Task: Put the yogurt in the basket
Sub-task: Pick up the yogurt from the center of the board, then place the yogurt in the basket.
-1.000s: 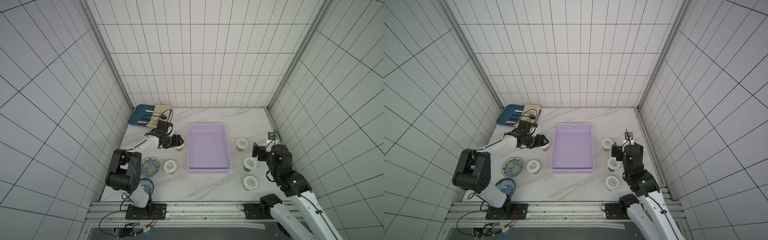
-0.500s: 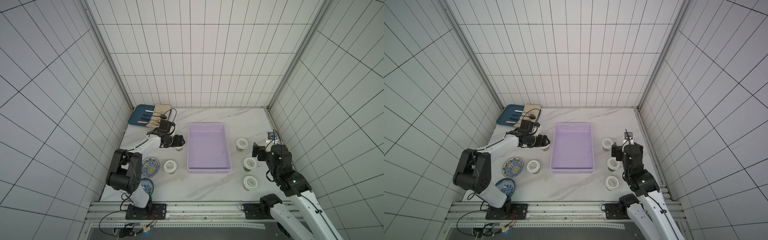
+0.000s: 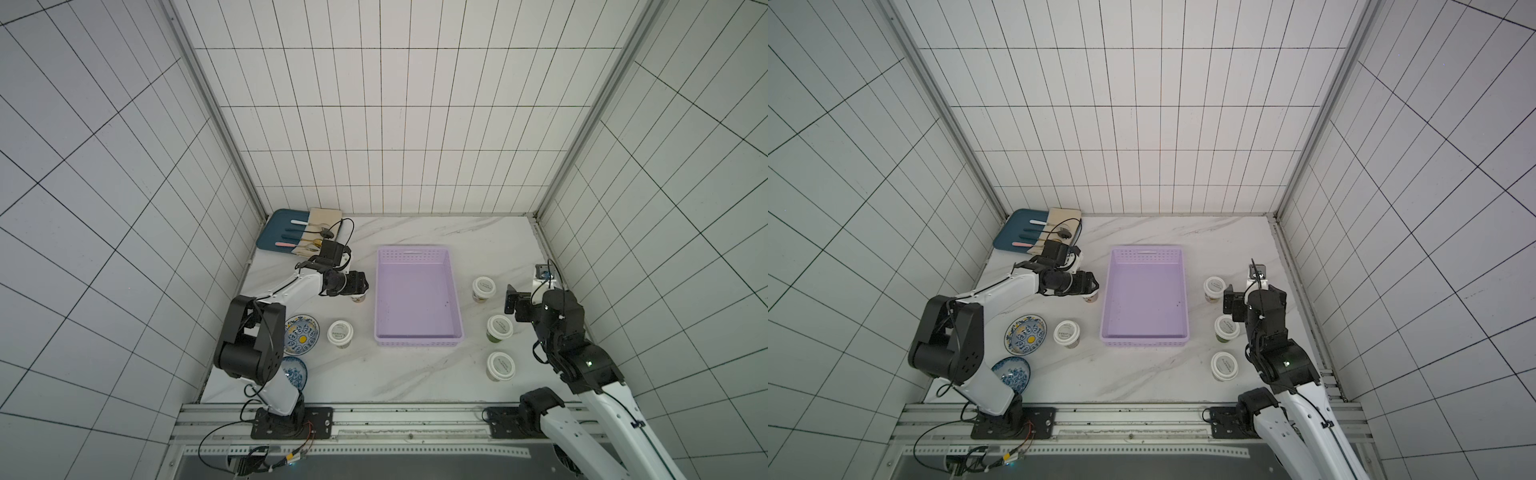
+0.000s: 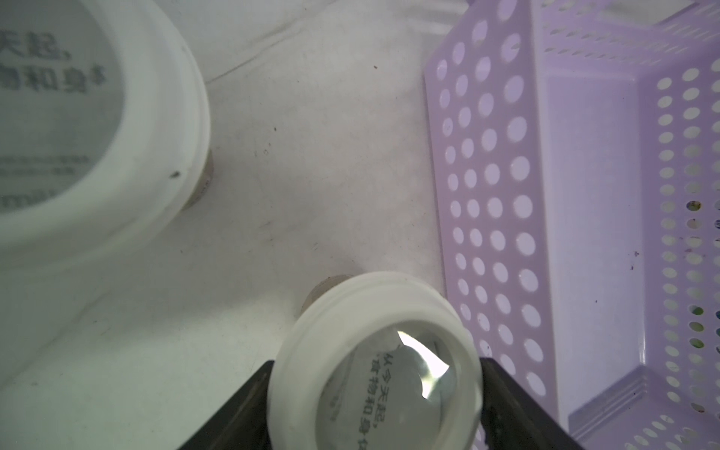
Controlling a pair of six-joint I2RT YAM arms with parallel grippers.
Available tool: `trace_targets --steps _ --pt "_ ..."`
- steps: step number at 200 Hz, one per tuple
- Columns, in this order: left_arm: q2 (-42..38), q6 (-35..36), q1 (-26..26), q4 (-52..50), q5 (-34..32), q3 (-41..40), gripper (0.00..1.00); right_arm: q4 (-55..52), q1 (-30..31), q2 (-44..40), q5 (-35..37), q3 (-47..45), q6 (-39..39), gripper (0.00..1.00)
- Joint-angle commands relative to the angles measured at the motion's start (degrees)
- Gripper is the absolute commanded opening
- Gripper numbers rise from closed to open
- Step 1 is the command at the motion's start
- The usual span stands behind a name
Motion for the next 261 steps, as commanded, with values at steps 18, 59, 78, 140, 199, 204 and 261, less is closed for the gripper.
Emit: trace_targets --steps 18,59,78,140,199,204,261 --pt "0.0 0.5 -0.1 -0.3 -0.3 1.8 0.76 1.1 0.6 -0.5 1.2 -1.3 -0.6 0.99" --pt "-2.4 0.1 -0.2 -0.7 -0.2 2.7 0.75 1.1 0.6 -0.6 1.1 -1.4 -0.6 0.99" --pt "-3.8 0.8 -0.1 -2.2 -1.0 4.3 0.74 1.0 0.6 0.1 0.7 -1.2 -0.5 0.99" --pt "-3.7 1.4 -1.4 -8.5 -0.7 15.1 0.72 0.8 0.7 0.0 0.8 -1.1 -0.5 0.99" --pt "6.2 0.9 -5.7 -15.7 1.9 30.8 0.68 0.9 0.7 -0.2 1.7 -1.3 -0.7 0.99" --pt "7.3 0.7 -6.1 -16.2 2.2 32.2 0.68 1.0 0.7 -0.2 1.9 -1.4 -0.8 0.99" --pt "17.5 0.5 -11.1 -19.7 2.0 42.8 0.66 0.9 0.7 0.0 2.2 -1.4 -0.8 0.99"
